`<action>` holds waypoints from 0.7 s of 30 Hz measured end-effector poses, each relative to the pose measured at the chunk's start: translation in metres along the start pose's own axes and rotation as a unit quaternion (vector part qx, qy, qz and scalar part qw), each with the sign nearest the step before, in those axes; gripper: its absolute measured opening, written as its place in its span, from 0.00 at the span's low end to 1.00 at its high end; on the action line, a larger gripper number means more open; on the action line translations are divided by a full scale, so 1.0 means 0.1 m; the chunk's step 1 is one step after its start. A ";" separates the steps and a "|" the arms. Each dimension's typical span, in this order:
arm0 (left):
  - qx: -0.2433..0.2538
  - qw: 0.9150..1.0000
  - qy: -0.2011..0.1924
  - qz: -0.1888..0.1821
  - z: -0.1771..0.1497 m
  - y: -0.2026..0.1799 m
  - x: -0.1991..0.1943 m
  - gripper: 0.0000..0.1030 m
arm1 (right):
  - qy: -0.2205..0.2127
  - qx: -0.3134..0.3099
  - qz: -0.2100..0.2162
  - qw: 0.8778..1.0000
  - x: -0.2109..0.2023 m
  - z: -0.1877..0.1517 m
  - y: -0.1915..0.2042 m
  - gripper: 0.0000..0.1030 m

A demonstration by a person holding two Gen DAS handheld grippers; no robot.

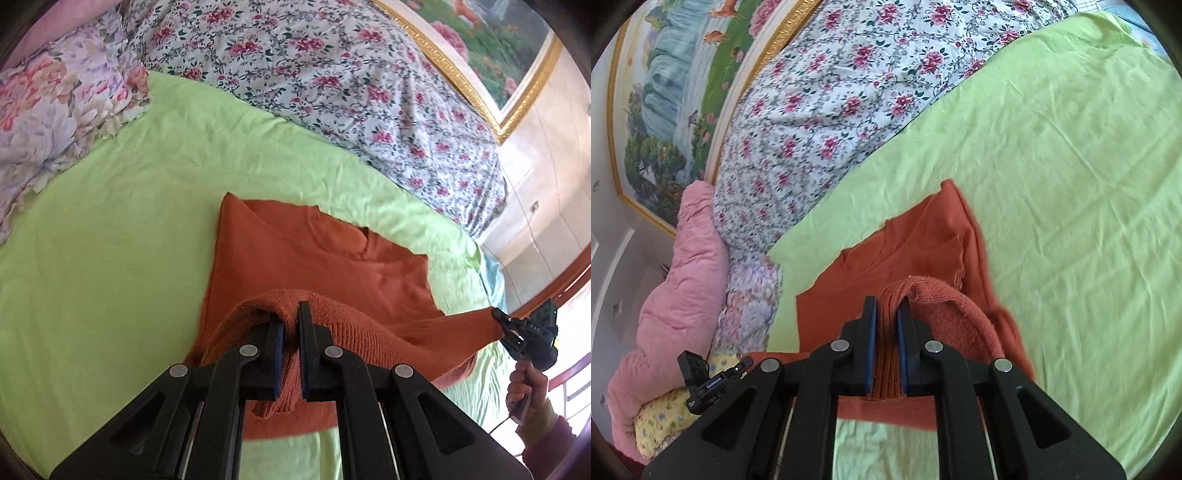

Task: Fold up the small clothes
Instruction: 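Lift the hem with both tools and fold it toward the collar, release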

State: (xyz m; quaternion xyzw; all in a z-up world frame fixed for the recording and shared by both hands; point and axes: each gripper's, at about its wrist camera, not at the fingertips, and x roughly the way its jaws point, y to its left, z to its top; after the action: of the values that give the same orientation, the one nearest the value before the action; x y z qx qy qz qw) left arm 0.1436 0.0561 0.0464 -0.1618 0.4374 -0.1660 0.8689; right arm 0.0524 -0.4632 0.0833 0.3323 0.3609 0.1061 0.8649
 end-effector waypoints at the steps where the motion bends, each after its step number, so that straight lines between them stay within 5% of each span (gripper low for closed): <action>1: -0.001 1.000 0.003 0.006 0.08 0.01 0.11 0.04 | -0.002 0.000 -0.006 1.000 0.08 0.08 -0.02 0.11; 12: -0.037 0.998 0.027 0.034 0.52 0.27 0.87 0.04 | 0.003 0.021 -0.046 0.999 0.76 0.70 -0.39 0.05; 21: -0.042 0.993 0.066 0.087 0.72 0.45 1.59 0.06 | 0.037 0.013 -0.089 0.995 1.32 0.87 -0.63 0.05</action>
State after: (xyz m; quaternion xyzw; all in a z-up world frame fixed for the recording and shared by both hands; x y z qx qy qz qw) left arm 0.2981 0.0382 -0.0442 -0.1480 0.5132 -0.0812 0.8415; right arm 0.2043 -0.4983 0.0142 0.3064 0.4219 0.0364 0.8525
